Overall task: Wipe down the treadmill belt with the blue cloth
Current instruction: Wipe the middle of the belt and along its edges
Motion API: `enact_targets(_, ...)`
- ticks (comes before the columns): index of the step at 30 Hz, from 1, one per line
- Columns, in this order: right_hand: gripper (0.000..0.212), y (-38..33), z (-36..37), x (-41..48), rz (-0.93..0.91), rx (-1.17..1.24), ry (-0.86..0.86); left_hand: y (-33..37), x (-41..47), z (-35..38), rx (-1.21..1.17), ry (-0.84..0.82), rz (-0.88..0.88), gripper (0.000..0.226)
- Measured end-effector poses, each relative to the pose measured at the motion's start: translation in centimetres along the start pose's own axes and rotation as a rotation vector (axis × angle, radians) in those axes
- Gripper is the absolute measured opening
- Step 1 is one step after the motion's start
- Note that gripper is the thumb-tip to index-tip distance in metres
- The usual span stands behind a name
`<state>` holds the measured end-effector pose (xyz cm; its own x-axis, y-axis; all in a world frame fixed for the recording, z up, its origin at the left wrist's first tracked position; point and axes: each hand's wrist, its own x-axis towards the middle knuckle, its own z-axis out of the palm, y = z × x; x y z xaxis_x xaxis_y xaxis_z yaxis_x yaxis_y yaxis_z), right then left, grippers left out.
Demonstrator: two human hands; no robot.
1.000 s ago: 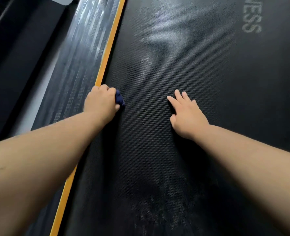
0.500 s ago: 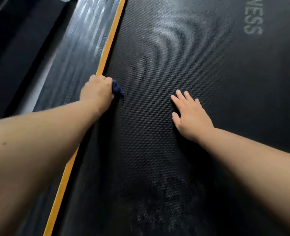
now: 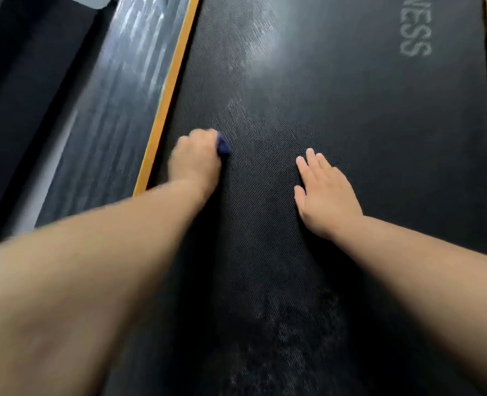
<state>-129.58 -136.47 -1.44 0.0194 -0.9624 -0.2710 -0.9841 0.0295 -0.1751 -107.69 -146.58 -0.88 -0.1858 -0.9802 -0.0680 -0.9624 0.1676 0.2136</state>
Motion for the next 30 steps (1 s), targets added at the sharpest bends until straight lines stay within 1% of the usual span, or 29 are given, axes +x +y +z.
enact_targets(1,0.059,0.2,0.0,0.0,-0.01,-0.015,-0.008,1.6,-1.3,0.8,-0.043,-0.028,0.109,0.026)
enact_targets(3,0.06,0.7,-0.4,0.1,-0.041,-0.039,-0.018,4.1,-4.0,1.9,-0.07,-0.14,0.467,0.036)
enact_targets(4,0.061,1.0,-0.6,0.2,-0.06,-0.048,-0.029,4.0,-4.1,1.9,-0.05,-0.171,0.607,0.041)
enact_targets(5,0.061,1.2,-0.8,0.3,-0.079,-0.055,-0.042,3.4,-3.1,1.1,-0.014,-0.176,0.678,0.044)
enact_targets(6,0.061,1.5,-0.9,0.3,-0.091,-0.057,-0.049,2.6,-1.7,0.0,0.021,-0.154,0.67,0.048)
enact_targets(7,0.061,1.7,-0.9,0.3,-0.097,-0.055,-0.052,1.3,0.1,-0.7,0.051,-0.121,0.6,0.049)
enact_targets(8,0.061,1.8,-0.9,0.2,-0.099,-0.049,-0.051,0.0,1.8,-1.5,0.081,-0.106,0.465,0.047)
enact_targets(10,0.061,1.7,-0.4,0.1,-0.091,-0.029,-0.048,-2.4,4.3,-2.4,0.126,-0.086,0.176,0.033)
enact_targets(11,0.061,1.6,-0.2,0.1,-0.081,-0.026,-0.046,-2.0,4.6,-2.4,0.129,-0.081,0.099,0.028)
enact_targets(12,0.061,1.5,0.0,0.1,-0.077,-0.026,-0.047,-0.6,4.4,-2.1,0.118,-0.078,0.072,0.026)
enact_targets(13,0.061,1.4,0.1,0.0,-0.076,-0.024,-0.049,1.7,3.5,-1.8,0.086,-0.096,0.09,0.024)
enact_targets(14,0.061,1.4,0.1,0.0,-0.077,-0.019,-0.046,4.0,2.5,-1.2,0.052,-0.127,0.147,0.025)
enact_targets(16,0.062,1.7,-0.4,0.0,-0.088,-0.014,-0.04,7.5,0.4,-0.1,0.013,-0.209,0.396,0.031)
enact_targets(17,0.063,1.8,-0.7,0.0,-0.101,-0.021,-0.04,7.9,0.1,0.2,0.016,-0.241,0.532,0.036)
enact_targets(18,0.063,1.9,-0.8,0.1,-0.114,-0.027,-0.043,7.2,0.7,0.0,0.035,-0.23,0.627,0.038)
enact_targets(19,0.064,2.0,-0.8,0.1,-0.121,-0.028,-0.05,5.9,1.9,-0.8,0.056,-0.208,0.634,0.038)
enact_targets(20,0.064,2.0,-0.8,0.1,-0.121,-0.027,-0.058,4.3,3.5,-1.6,0.068,-0.196,0.56,0.036)
enact_targets(22,0.063,1.9,-0.4,0.1,-0.113,-0.024,-0.056,0.8,6.2,-3.1,0.133,-0.168,0.275,0.034)
enact_targets(23,0.062,1.8,-0.2,0.0,-0.106,-0.023,-0.048,-0.2,6.9,-3.4,0.185,-0.142,0.165,0.032)
enact_targets(24,0.062,1.7,-0.1,0.0,-0.097,-0.024,-0.043,-0.2,7.2,-3.5,0.22,-0.133,0.122,0.032)
enact_targets(25,0.062,1.6,-0.1,-0.1,-0.089,-0.031,-0.047,0.7,6.9,-3.1,0.21,-0.13,0.132,0.031)
enact_targets(27,0.062,1.5,-0.2,0.0,-0.09,-0.05,-0.059,4.4,5.4,-1.8,0.124,-0.167,0.231,0.028)
enact_targets(28,0.062,1.6,-0.3,0.0,-0.096,-0.056,-0.064,6.3,4.5,-1.0,0.088,-0.199,0.315,0.029)
enact_targets(30,0.064,2.0,-0.6,0.3,-0.11,-0.056,-0.081,8.5,3.2,-0.5,0.06,-0.231,0.531,0.039)
